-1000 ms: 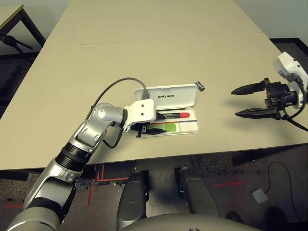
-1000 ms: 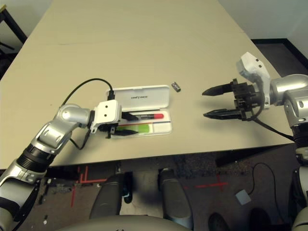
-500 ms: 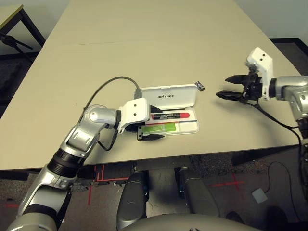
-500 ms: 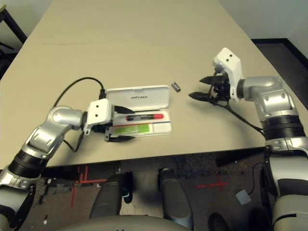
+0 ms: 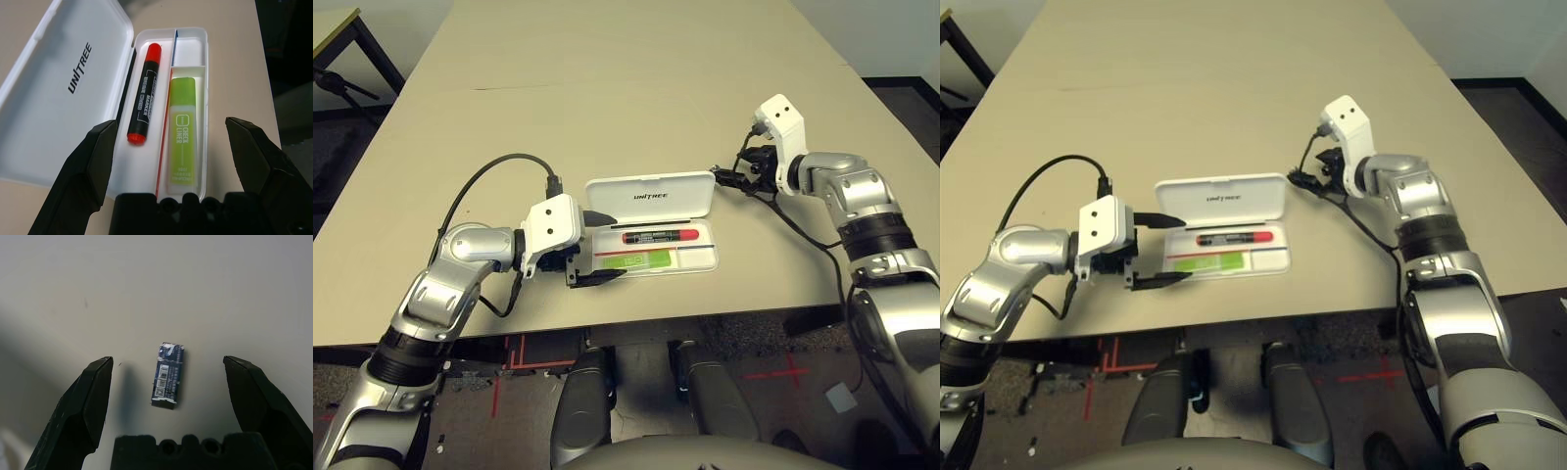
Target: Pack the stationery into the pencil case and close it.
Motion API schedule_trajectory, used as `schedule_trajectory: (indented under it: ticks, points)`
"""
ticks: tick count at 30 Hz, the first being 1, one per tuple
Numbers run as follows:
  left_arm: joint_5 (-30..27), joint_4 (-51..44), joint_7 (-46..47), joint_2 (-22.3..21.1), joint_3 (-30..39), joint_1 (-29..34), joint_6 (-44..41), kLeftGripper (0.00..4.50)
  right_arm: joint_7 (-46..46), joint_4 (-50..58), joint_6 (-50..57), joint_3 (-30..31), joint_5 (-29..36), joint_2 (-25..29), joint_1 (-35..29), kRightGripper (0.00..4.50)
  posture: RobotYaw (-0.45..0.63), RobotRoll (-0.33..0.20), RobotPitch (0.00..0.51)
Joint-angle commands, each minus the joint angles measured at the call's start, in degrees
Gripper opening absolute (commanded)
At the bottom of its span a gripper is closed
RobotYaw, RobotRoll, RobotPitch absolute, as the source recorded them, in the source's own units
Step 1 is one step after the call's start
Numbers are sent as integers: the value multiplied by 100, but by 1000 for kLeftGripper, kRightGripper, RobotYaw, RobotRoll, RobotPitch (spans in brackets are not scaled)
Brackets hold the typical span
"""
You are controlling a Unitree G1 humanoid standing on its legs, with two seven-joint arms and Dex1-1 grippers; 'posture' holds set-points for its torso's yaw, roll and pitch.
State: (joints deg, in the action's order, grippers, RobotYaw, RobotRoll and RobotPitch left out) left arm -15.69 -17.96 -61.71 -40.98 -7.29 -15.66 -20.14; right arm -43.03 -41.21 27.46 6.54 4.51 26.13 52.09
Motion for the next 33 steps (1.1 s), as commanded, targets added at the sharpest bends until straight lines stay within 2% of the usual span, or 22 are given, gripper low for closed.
schedule_trajectory:
  ticks: [1, 4, 7, 16, 17, 22, 33]
  points:
    - [-108, -194, 51, -77, 78, 92, -96, 4478, 64, -370, -156, 77, -182, -106, 124, 4500, 38, 0, 223]
    - [-130, -223, 92, -101, 121, 128, -118, 4478, 119, -561, -183, 58, -273, -185, 163, 4500, 43, 0, 225]
    - [-153, -246, 129, -107, 140, 141, -142, 4500, 201, -701, -173, 15, -332, -219, 179, 3890, 43, 0, 225]
    - [-173, -210, 177, -134, 152, 115, -150, 4500, 90, -653, -138, -75, -311, -223, 190, 457, 37, 0, 224]
    - [-165, -173, 163, -141, 154, 93, -126, 4500, 9, -597, -124, -95, -285, -163, 213, 336, 30, 0, 221]
    - [-134, -57, 123, -149, 158, 23, -55, 4500, -554, -103, 50, -133, -176, 245, 208, 336, 21, 0, 218]
    - [-99, 180, 33, -241, 215, -4, 156, 4500, -2337, 1251, 155, -157, 207, 1584, -182, 336, -3, 0, 207]
